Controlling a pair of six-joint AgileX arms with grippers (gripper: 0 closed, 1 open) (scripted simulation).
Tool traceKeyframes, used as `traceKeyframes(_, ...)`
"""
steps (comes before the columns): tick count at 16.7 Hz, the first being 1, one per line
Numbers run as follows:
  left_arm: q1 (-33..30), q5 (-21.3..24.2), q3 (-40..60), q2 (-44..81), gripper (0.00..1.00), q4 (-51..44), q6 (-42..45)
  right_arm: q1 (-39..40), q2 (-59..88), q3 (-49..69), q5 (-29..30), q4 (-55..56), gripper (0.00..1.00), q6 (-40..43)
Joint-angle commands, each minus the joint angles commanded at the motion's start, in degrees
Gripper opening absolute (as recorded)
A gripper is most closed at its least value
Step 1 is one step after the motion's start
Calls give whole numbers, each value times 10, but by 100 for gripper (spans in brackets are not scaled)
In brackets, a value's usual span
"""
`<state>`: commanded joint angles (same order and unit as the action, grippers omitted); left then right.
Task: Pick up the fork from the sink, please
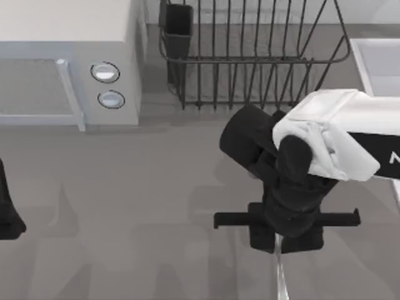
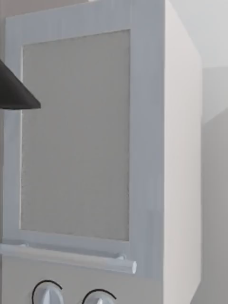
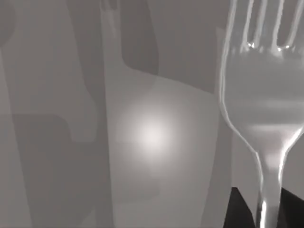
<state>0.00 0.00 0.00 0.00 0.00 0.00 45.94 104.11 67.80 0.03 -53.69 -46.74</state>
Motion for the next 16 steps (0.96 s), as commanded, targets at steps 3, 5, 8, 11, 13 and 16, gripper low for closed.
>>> traceKeyframes(3,0,0,0,0,100,0,0,0,0,0,0,0,45,0)
traceKeyframes(5,0,0,0,0,100,0,0,0,0,0,0,0,60,0)
traceKeyframes(8,0,0,0,0,100,0,0,0,0,0,0,0,83,0)
traceKeyframes(11,0,0,0,0,100,0,0,0,0,0,0,0,100,0)
traceKeyframes(13,0,0,0,0,100,0,0,0,0,0,0,0,100,0)
traceKeyframes(16,0,0,0,0,100,0,0,0,0,0,0,0,100,0)
